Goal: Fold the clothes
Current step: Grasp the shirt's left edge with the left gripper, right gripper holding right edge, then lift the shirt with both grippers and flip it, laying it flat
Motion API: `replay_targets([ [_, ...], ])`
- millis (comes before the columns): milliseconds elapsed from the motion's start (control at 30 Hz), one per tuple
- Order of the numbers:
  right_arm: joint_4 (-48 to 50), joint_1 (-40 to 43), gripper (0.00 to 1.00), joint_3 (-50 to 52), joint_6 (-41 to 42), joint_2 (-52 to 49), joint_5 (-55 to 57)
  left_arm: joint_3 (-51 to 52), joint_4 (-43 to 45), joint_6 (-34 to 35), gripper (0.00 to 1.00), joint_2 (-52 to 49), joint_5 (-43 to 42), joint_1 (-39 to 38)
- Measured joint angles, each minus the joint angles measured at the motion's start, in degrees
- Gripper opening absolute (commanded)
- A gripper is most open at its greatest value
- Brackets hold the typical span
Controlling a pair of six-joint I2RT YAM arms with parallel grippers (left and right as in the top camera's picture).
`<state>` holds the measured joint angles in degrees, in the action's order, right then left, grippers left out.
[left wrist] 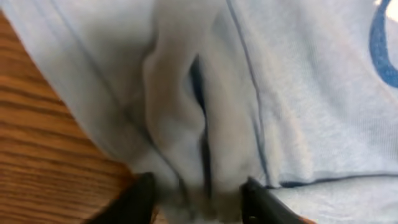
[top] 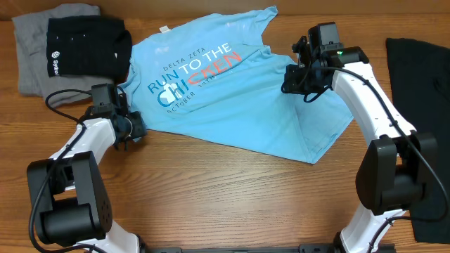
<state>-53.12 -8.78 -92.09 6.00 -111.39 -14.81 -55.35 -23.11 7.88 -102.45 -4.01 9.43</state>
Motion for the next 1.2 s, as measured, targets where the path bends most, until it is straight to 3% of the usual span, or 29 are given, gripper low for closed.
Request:
replay_targets([
  [67, 0.0, 0.0, 0.04, 0.0, 0.24, 0.0, 0.02, -0.17, -1.11, -0.13, 0.13, -0.09, -0.07, -0.02],
  [167, 0.0, 0.0, 0.04, 0.0, 1.49, 0.0, 0.02, -0.66, -2.97, -0.17, 0.04, -0.2, -0.66, -0.02],
  [567, -0.72, 0.0, 0.04, 0.0, 6.4, 0.9, 0.28, -13.84, -25.05, -0.17, 0.04, -2.38, -0.9, -0.02],
  [833, -3.21, 0.0, 0.04, 0.0, 9.53, 11.39, 2.86, -26.27, -37.55, 0.07, 0.04, -0.98, -0.92, -0.02],
  [1000, -5.68, 0.0, 0.04, 0.0, 10.75, 19.21, 6.23, -27.98, -39.01, 0.5, 0.04, 7.1, -0.92, -0.37],
  [1200, -6.93, 0.0, 0.04, 0.0, 12.2, 29.09, 9.31, -29.81, -39.1, 0.94, 0.04, 25.55, 1.33, -4.9],
])
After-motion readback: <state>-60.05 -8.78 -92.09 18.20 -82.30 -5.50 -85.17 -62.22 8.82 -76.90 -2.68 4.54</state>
